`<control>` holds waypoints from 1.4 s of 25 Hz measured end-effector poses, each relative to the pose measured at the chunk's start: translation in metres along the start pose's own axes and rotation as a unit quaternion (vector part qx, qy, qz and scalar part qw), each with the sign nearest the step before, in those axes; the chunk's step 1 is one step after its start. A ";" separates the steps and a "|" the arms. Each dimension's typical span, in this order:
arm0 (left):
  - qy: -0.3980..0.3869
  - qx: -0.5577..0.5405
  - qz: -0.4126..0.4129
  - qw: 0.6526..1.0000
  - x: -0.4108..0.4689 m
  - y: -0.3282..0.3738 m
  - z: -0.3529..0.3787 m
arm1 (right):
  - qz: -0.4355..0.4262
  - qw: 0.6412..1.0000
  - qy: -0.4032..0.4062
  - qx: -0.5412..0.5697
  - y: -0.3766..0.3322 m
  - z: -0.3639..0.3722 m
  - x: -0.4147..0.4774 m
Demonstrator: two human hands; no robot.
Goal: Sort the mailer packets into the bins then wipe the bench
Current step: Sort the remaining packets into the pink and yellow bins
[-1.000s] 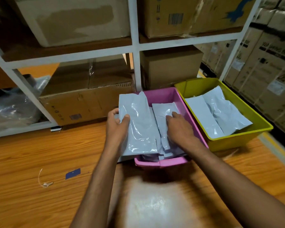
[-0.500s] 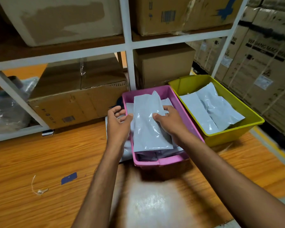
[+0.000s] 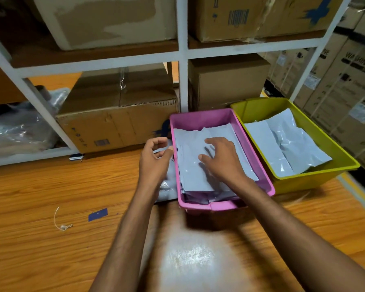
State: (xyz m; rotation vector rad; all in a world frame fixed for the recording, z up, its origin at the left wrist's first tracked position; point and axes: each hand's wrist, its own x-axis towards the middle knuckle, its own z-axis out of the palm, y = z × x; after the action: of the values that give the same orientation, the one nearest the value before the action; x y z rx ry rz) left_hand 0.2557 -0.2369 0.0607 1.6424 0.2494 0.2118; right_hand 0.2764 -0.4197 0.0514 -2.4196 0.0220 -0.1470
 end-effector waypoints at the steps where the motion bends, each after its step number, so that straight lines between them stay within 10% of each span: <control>1: 0.007 0.001 0.002 1.000 -0.003 0.000 -0.002 | 0.001 0.998 0.016 0.061 -0.003 -0.003 -0.006; 6: 0.058 0.001 0.006 0.998 -0.027 -0.007 -0.017 | -0.004 0.968 0.020 0.250 -0.028 -0.018 -0.051; 17: 0.061 0.009 -0.085 0.994 -0.041 -0.063 -0.091 | -0.046 0.953 0.020 0.299 -0.098 0.036 -0.144; 25: -0.010 0.025 -0.165 0.986 0.013 -0.105 -0.125 | 0.032 0.999 -0.001 0.028 -0.093 0.150 -0.087; 35: -0.037 0.045 -0.144 0.988 0.049 -0.120 -0.140 | 0.176 0.975 -0.007 -0.135 -0.088 0.201 -0.033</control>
State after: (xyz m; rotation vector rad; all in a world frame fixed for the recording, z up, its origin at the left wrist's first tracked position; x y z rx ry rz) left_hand 0.2583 -0.0798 -0.0478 1.6790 0.4395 -0.0812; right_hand 0.2640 -0.2200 -0.0440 -2.6399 0.4908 0.0387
